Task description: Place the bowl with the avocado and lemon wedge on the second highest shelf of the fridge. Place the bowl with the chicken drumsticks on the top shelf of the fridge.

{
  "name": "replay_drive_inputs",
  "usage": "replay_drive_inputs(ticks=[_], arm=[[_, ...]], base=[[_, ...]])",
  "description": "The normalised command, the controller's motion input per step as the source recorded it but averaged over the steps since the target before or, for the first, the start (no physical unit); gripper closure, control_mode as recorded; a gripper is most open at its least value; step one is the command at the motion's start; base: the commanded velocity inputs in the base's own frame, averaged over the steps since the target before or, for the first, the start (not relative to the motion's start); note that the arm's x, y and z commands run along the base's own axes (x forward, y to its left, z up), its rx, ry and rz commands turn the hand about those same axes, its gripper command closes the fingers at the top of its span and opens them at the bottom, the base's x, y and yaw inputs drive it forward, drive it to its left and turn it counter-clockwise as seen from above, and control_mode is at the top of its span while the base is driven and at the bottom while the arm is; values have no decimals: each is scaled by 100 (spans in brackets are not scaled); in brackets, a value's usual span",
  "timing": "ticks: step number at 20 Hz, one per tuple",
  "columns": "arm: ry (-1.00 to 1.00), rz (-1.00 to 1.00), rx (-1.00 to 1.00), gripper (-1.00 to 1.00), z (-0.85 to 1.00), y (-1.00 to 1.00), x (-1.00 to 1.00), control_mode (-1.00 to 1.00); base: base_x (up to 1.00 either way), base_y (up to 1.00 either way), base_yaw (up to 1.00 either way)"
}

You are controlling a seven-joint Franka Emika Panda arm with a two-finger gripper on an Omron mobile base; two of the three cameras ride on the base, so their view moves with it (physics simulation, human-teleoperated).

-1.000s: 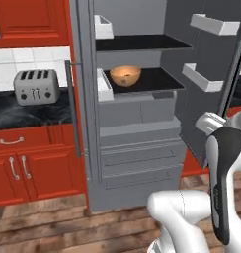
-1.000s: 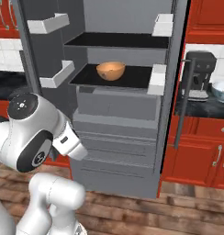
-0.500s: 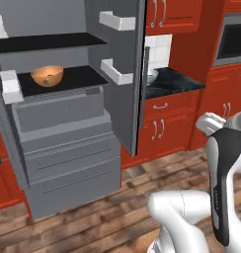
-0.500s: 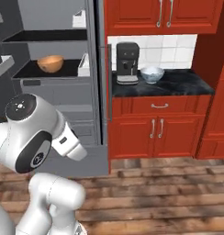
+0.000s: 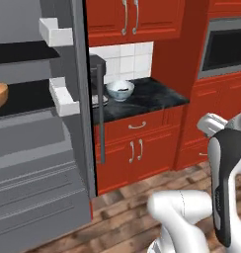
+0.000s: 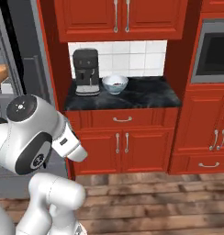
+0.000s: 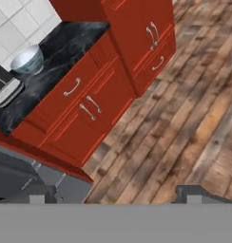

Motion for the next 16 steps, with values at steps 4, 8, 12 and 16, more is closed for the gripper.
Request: replay_drive_inputs(ticks=[4, 8, 12, 16], arm=[[0, 0, 0, -100, 0, 0, 0, 100], [0, 0, 0, -100, 0, 0, 0, 100], [0, 0, 0, -100, 0, 0, 0, 100], [0, 0, 0, -100, 0, 0, 0, 100]], base=[[100, -74, 27], [100, -27, 56], [100, -26, 45], [66, -45, 14]])
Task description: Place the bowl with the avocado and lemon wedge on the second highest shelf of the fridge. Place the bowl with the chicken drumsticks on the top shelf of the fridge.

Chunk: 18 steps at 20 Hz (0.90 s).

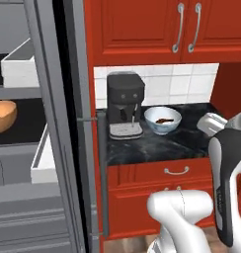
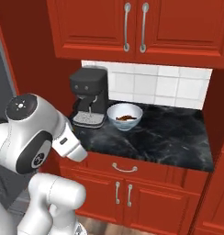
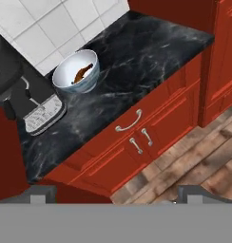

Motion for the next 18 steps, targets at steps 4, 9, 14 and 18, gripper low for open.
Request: replay_drive_inputs(ticks=[4, 9, 14, 18], arm=[[0, 0, 0, -100, 0, 0, 0, 100], [0, 0, 0, -100, 0, 0, 0, 100], [2, 1, 0, -100, 0, -5, 13, -100], [24, 2, 6, -100, -38, -38, 74, -100]], base=[[56, -53, 3], [76, -13, 1], [54, -15, 2], [0, 0, 0]])
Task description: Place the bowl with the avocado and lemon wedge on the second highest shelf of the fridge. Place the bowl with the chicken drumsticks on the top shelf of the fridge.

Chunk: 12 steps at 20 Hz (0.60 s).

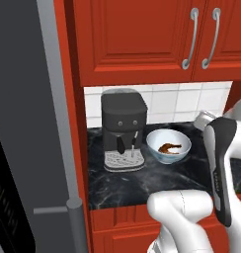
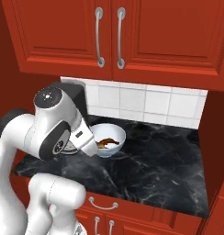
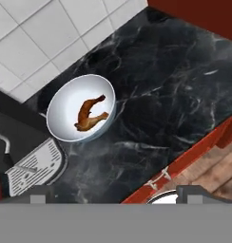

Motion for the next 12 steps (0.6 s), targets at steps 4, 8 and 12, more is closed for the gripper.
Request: replay_drive_inputs(ticks=[4, 8, 12], arm=[[25, 0, 9, -100, -53, -26, 69, -100], [17, 0, 2, -100, -83, -4, 58, -100], [5, 0, 2, -100, -61, -1, 26, -100]], base=[[0, 0, 0], [0, 0, 0], [0, 0, 0]])
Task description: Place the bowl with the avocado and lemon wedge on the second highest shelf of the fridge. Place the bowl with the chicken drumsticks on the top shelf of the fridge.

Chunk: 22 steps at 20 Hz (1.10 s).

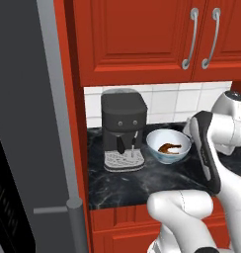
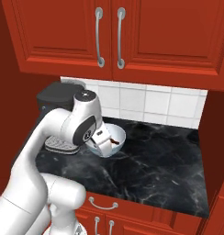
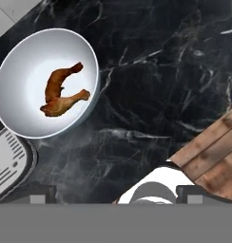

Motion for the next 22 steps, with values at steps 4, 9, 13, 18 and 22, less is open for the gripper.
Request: replay_drive_inputs(ticks=[4, 9, 13, 18, 22], arm=[[0, 0, 4, -100, -38, 0, 20, -100], [0, 0, 6, -100, -32, -7, 37, -100], [2, 0, 1, -100, -25, -19, 59, -100], [8, 0, 0, -100, -36, -16, 40, -100], [5, 0, 0, -100, -48, -1, 46, -100]], base=[[0, 0, 0], [0, 0, 0], [0, 0, 0], [0, 0, 0], [0, 0, 0]])
